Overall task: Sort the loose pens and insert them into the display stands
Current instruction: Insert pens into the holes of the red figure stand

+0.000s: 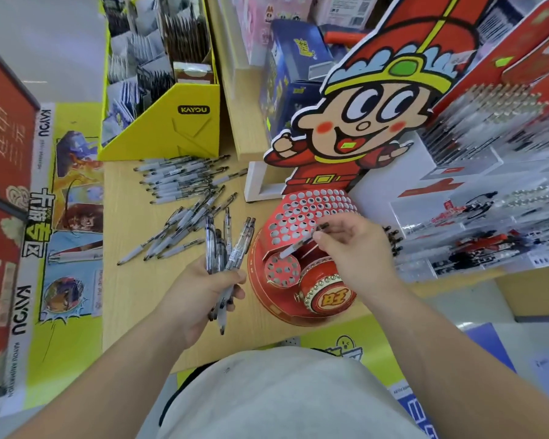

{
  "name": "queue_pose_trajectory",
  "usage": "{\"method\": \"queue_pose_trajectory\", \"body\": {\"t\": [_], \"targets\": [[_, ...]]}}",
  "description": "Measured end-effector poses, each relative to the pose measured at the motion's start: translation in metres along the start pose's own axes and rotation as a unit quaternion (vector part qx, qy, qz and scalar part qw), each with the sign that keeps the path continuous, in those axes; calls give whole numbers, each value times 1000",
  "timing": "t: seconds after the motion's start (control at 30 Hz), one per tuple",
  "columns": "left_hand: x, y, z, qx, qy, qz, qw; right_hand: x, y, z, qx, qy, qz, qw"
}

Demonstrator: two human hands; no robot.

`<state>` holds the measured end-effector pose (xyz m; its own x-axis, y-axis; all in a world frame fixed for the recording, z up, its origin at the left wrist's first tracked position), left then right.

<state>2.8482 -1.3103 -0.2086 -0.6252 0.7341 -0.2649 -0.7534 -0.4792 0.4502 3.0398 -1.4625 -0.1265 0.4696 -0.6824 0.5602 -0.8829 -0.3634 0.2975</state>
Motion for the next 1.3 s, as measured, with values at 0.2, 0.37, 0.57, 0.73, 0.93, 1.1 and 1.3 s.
{"method": "queue_pose_trajectory", "body": {"t": [0.2, 0.37, 0.57, 0.73, 0.93, 1.1, 1.3], "targets": [[1, 9, -1, -3, 32, -5, 999, -21, 2, -11, 45, 76, -28, 996], [5, 12, -2, -4, 49, 1, 999, -29, 2, -22, 86, 114, -48, 989], [7, 15, -3, -8, 54, 1, 999, -39, 6, -27, 136, 157, -56, 977], [9, 16, -4, -7, 54, 5, 998, -44, 7, -22, 139, 171, -64, 973], [13, 20, -4, -7, 61, 1, 998, -50, 6, -29, 149, 184, -63, 969], [15, 24, -3, -11, 64, -2, 998, -52, 9, -30, 133, 199, -86, 967], [19, 27, -4, -13, 67, -4, 998, -44, 12, -24, 96, 160, -86, 979]]}}
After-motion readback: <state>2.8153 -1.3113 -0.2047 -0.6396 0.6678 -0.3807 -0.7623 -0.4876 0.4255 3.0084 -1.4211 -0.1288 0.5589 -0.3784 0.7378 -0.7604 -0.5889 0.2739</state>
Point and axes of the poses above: each hand's wrist, its own y-axis away from the middle knuckle, its own x-axis out of the back of the hand, z = x × y, the point moved 7 cm from there along -y, towards the middle knuckle, and after that the axes turned 12 degrees about -x, right-handed, at the moved point
